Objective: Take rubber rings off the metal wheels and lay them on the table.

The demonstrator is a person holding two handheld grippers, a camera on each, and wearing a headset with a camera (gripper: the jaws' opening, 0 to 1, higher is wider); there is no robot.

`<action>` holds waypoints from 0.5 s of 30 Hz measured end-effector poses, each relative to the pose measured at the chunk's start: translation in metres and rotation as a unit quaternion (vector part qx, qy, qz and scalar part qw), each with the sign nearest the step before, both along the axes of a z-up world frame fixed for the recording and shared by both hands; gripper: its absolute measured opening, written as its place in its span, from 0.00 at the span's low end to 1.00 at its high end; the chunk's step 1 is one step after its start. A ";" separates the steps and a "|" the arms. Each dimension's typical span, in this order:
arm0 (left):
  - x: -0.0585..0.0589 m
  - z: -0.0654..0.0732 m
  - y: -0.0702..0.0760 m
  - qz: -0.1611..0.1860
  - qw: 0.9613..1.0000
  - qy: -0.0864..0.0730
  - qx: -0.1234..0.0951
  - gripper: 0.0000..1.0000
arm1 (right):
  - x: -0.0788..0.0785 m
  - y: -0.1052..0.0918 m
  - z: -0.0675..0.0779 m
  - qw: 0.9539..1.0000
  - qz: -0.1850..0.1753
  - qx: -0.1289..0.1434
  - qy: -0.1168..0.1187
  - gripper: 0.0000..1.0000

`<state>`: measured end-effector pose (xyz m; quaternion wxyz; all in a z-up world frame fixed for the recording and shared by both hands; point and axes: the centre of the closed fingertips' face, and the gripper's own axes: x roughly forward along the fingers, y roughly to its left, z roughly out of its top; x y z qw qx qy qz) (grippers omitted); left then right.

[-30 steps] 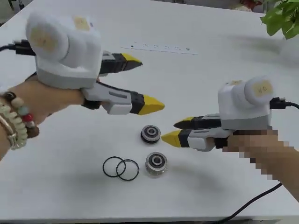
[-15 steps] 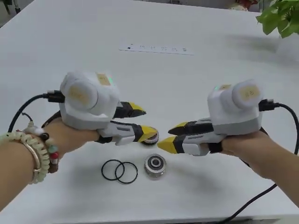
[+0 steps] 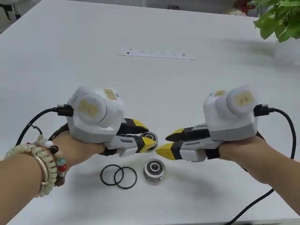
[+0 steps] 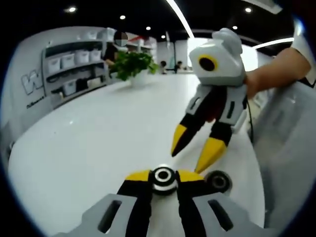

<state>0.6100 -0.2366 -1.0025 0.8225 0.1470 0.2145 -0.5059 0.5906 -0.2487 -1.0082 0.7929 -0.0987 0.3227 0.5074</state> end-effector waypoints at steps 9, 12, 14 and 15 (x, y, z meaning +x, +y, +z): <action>0.000 -0.001 0.001 0.016 0.999 0.019 -0.022 0.15 | 0.002 -0.002 -0.004 1.000 0.000 -0.010 -0.009 0.25; -0.001 -0.001 0.001 0.018 0.999 0.021 -0.021 0.15 | 0.005 -0.003 -0.004 1.000 -0.005 -0.011 -0.017 0.25; -0.002 -0.001 0.001 0.016 0.999 0.021 -0.020 0.15 | 0.007 -0.002 -0.005 1.000 -0.009 -0.009 -0.020 0.26; -0.002 -0.001 0.001 0.014 0.999 0.022 -0.019 0.15 | 0.007 -0.002 -0.005 1.000 -0.010 -0.008 -0.020 0.26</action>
